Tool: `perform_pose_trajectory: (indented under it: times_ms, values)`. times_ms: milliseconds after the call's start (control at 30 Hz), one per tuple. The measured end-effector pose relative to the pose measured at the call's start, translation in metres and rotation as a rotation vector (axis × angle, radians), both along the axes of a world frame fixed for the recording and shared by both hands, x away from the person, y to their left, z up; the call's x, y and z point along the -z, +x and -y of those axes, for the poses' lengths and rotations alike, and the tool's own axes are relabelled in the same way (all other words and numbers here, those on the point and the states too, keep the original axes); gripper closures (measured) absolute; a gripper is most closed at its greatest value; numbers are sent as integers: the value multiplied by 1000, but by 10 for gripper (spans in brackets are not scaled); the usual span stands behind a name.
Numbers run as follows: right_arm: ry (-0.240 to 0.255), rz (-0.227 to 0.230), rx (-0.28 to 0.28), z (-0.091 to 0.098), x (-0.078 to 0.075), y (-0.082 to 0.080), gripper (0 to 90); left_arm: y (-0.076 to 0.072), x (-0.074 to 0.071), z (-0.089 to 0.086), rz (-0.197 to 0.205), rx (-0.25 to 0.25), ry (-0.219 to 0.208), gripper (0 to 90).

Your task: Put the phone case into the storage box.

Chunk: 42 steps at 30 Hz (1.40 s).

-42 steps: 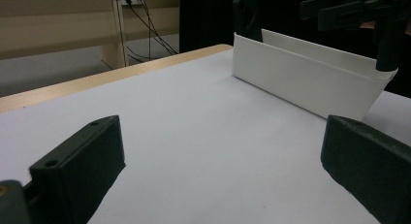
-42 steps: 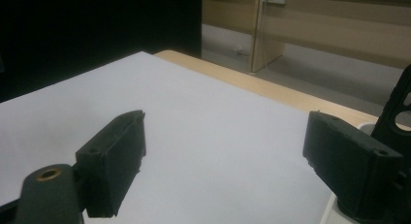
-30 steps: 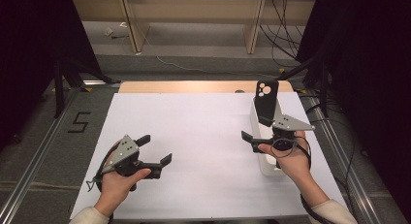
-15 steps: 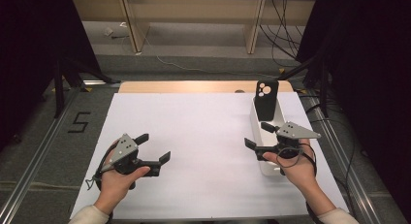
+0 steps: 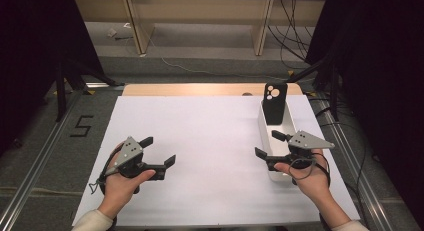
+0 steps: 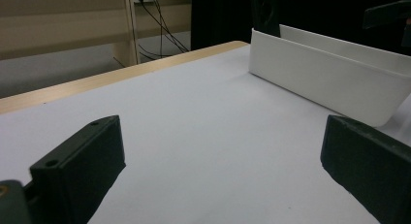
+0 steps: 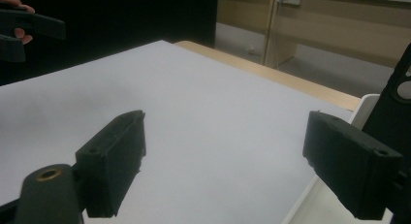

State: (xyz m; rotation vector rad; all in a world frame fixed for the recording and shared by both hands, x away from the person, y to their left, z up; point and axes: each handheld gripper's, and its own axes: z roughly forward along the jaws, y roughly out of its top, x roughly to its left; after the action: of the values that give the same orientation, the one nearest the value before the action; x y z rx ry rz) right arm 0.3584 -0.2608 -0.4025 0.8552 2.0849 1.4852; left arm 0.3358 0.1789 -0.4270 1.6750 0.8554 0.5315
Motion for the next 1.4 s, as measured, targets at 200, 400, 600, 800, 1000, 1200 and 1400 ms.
perform_pose_trajectory:
  times_ms: [200, 400, 600, 800, 1000, 1200, 1400]
  values:
    - [-9, 8, -3, 1, 1, -3, 166, 0, 0, 0, -2, 0, 1, 16]
    - [-11, 18, 0, 4, 2, -7, 166, 0, 1, -1, -4, -4, 0, 16]
    - [-16, 28, 6, 8, 4, -9, 166, 0, 1, -1, -4, -6, 2, 16]
    - [-20, 40, 8, 11, 3, -11, 166, 0, 1, -1, -6, -7, 4, 16]
    - [-20, 37, 10, 13, 5, -12, 166, 0, 2, -2, -7, -6, 5, 16]
    - [-20, 37, 10, 14, 7, -14, 166, 0, 2, -2, -8, -7, 4, 16]
    - [-19, 41, 15, 15, 7, -16, 165, 0, 2, -2, -9, -6, 7, 16]
